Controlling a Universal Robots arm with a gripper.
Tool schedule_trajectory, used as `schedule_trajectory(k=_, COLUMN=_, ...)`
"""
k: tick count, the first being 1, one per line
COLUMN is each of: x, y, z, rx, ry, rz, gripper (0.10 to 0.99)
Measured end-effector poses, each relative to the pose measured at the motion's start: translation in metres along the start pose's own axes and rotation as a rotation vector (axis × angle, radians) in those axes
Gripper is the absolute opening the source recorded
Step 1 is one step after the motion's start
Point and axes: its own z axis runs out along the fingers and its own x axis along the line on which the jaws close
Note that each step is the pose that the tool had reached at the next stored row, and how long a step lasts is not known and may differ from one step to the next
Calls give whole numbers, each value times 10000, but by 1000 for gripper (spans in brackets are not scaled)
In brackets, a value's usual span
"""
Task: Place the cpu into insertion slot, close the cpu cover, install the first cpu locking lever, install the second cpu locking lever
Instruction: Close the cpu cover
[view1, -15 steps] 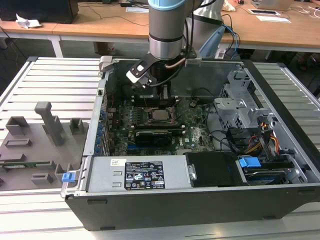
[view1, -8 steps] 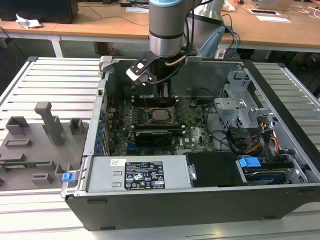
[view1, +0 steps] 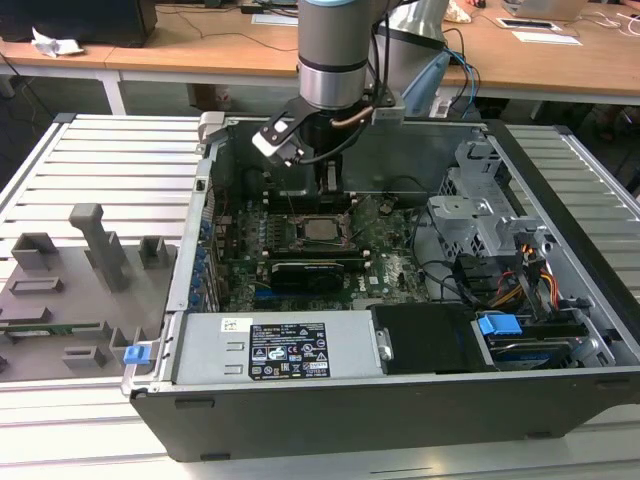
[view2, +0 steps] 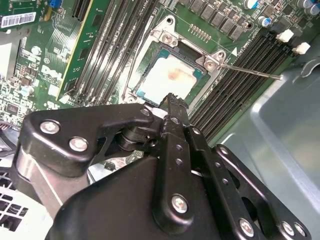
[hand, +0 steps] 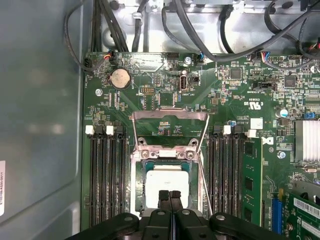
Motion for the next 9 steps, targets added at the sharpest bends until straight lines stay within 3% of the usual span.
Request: schedule_trajectory(k=9, x=8, y=2, z=-63, rx=0, ry=-26, rz=-1, gripper=106)
